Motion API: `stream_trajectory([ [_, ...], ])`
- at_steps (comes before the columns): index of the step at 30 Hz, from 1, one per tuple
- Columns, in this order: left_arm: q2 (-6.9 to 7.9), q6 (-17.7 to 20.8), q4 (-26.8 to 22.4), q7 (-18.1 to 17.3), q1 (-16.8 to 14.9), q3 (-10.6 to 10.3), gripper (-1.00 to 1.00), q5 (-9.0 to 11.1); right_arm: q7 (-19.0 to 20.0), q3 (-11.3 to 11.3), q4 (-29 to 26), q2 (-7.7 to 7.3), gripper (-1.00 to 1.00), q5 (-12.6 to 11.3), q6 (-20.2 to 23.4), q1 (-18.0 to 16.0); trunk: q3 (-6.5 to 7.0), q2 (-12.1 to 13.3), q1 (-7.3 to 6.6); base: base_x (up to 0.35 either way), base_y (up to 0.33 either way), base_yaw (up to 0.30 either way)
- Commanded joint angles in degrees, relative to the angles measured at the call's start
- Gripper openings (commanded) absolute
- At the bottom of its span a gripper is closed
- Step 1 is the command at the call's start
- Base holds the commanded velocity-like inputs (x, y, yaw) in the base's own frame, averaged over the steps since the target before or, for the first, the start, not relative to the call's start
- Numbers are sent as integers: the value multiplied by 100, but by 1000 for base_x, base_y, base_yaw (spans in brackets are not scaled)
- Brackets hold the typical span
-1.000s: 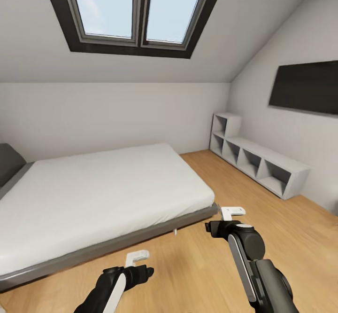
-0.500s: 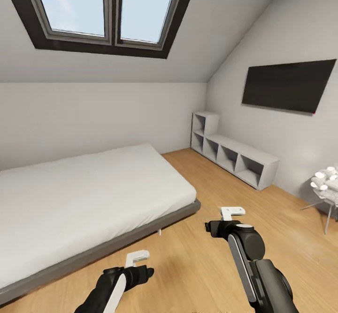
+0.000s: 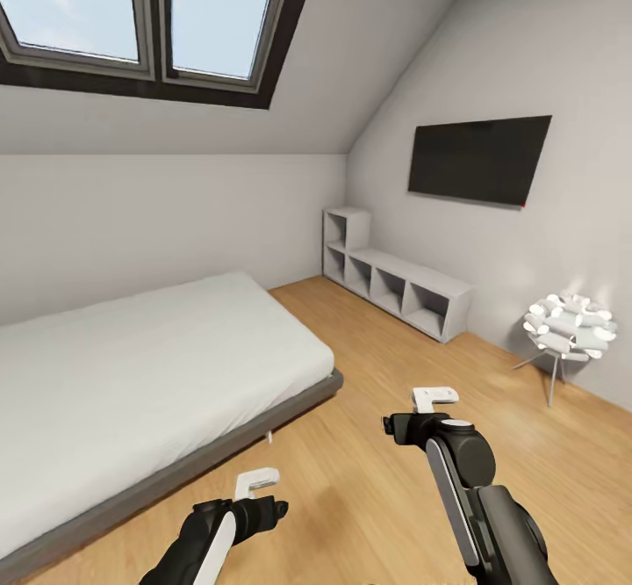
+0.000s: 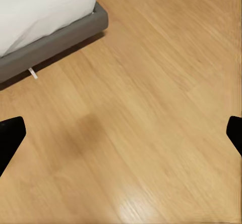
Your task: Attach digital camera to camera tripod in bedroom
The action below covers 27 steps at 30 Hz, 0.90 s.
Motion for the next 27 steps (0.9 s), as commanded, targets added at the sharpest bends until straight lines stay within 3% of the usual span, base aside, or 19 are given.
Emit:
stream_trajectory([
  [1,1,26,-9,32,-1,-3,100,48,-36,7,-2,1,100,-21,24,-6,-6,-4,0,0,0,-280],
  [27,1,26,-9,32,-1,-3,100,55,-36,3,-2,1,100,-19,24,-16,-6,-4,0,0,0,-280],
])
